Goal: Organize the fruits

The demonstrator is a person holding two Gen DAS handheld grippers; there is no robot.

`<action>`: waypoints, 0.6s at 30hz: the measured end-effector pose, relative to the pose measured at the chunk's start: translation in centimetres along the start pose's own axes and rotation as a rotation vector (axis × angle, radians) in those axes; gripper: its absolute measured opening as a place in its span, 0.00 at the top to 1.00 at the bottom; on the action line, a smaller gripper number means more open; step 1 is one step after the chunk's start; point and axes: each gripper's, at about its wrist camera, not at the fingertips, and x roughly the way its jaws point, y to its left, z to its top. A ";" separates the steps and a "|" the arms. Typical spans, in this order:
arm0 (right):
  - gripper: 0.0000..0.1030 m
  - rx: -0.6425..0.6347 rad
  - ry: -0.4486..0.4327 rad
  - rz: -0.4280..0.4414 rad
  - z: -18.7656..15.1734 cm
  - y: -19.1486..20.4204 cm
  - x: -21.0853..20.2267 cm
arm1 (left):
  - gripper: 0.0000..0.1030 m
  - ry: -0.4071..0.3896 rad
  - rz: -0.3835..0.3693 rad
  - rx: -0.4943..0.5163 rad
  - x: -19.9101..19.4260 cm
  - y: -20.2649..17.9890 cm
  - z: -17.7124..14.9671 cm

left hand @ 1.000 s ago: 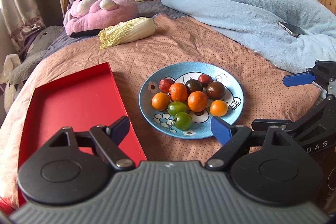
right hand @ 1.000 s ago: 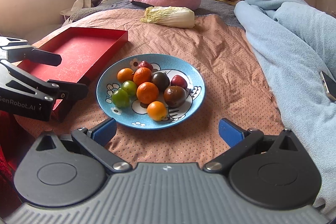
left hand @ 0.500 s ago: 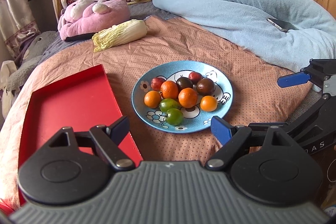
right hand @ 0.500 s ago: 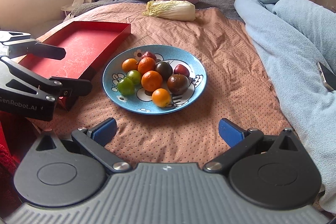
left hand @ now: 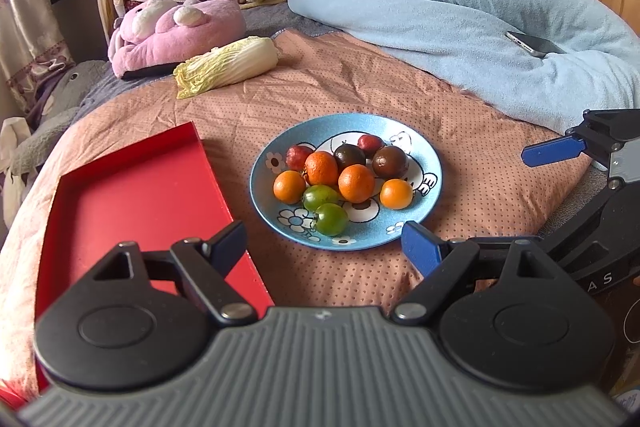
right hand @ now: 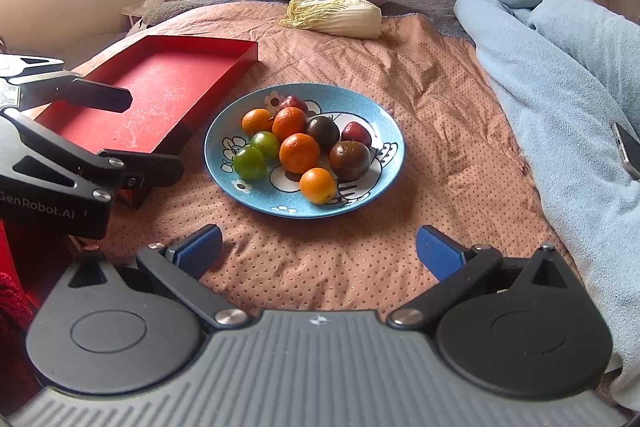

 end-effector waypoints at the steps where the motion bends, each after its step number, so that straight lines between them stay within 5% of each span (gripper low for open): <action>1: 0.00 0.002 0.000 0.000 -0.1 0.0 0.0 | 0.16 0.001 0.000 -0.001 0.0 0.0 0.0; 18: 0.00 0.005 0.005 0.004 -0.5 0.1 0.3 | 0.17 0.005 0.002 -0.005 0.2 0.1 0.0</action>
